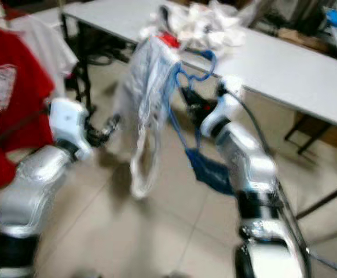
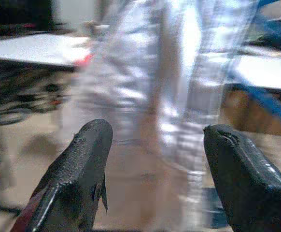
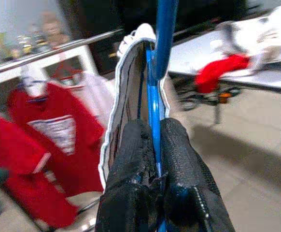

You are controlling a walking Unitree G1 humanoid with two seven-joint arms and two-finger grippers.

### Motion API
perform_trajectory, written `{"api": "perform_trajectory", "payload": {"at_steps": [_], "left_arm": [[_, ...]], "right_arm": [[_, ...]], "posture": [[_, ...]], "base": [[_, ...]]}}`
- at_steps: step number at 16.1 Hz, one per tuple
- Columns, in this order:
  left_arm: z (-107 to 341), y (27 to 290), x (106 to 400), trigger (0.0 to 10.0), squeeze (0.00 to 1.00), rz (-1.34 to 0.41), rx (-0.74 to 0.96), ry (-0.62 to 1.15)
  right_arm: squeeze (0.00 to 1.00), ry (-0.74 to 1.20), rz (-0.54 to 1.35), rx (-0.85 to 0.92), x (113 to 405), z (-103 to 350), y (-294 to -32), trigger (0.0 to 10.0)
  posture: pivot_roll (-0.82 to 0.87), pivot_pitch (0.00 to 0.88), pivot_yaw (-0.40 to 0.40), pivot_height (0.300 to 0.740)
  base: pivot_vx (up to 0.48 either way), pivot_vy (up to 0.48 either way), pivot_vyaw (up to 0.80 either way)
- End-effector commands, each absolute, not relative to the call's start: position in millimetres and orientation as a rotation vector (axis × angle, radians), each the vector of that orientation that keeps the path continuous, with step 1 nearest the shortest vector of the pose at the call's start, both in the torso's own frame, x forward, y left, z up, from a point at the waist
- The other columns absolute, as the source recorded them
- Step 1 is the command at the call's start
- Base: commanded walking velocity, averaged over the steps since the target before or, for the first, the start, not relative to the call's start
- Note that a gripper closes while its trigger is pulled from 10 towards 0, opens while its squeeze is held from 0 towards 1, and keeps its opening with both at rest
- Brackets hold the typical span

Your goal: Hang hanger

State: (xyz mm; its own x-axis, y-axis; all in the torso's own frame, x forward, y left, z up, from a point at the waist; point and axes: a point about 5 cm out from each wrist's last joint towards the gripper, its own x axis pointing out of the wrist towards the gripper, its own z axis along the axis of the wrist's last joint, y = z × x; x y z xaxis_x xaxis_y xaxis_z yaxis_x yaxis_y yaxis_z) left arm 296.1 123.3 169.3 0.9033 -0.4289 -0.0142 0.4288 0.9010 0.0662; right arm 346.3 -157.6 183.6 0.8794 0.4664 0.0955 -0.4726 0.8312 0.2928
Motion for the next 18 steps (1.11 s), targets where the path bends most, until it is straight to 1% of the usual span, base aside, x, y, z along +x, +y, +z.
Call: {"api": "perform_trajectory", "payload": {"at_steps": [1,3,4,5,6,7,10,12,13,14,17,18], "left_arm": [[173,129,297,10.0,0.00,-0.434,0.087,-0.016],[169,129,295,10.0,0.00,-0.441,0.099,0.008],[165,130,293,10.0,0.00,-0.443,0.090,0.020],[157,131,290,10.0,0.00,-0.446,0.140,0.065],[157,133,289,10.0,0.00,-0.445,0.124,0.057],[158,138,286,10.0,1.00,-0.441,0.091,0.043],[167,153,282,10.0,1.00,-0.434,0.121,0.001],[186,170,283,10.0,1.00,-0.468,0.179,-0.062],[194,174,283,10.0,0.96,-0.517,0.210,-0.073],[204,176,285,10.0,0.00,-0.586,0.245,-0.084],[230,179,293,10.0,0.00,-0.702,0.336,-0.117],[233,179,295,10.0,0.00,-0.710,0.349,-0.116]], "right_arm": [[0.00,-0.134,0.512,0.311,348,207,-156,10.0],[0.00,-0.134,0.515,0.308,349,208,-156,10.0],[0.00,-0.128,0.518,0.302,349,207,-156,10.0],[0.00,-0.120,0.519,0.293,349,206,-156,10.0],[0.00,-0.118,0.519,0.291,348,205,-156,10.0],[0.00,-0.113,0.520,0.281,348,203,-157,10.0],[0.00,-0.099,0.528,0.269,347,197,-158,10.0],[0.00,-0.099,0.543,0.262,350,194,-162,10.0],[0.00,-0.104,0.557,0.260,351,193,-165,10.0],[0.00,-0.105,0.580,0.240,353,193,-167,10.0],[0.00,-0.090,0.664,0.174,354,195,-170,10.0],[0.00,-0.091,0.680,0.165,353,195,-171,10.0]], "posture": [[0.13,0.029,-0.141,0.740],[0.13,0.027,-0.142,0.740],[0.13,0.026,-0.142,0.740],[0.13,0.026,-0.142,0.740],[0.13,0.024,-0.143,0.740],[0.13,0.023,-0.143,0.740],[0.13,0.022,-0.144,0.740],[0.14,0.019,-0.154,0.740],[0.14,0.019,-0.158,0.740],[0.15,0.019,-0.164,0.740],[0.15,0.018,-0.164,0.740],[0.15,0.018,-0.163,0.740]], "base": [[0.409,0.000,0.00],[0.384,0.000,0.00],[0.000,0.000,0.00],[0.000,0.000,0.00],[0.000,0.000,0.00],[0.000,0.000,0.00],[0.000,0.000,0.00],[0.000,0.000,0.00],[0.000,0.000,0.00],[0.000,0.000,0.00],[0.000,0.000,0.00],[0.000,0.000,0.00]]}}
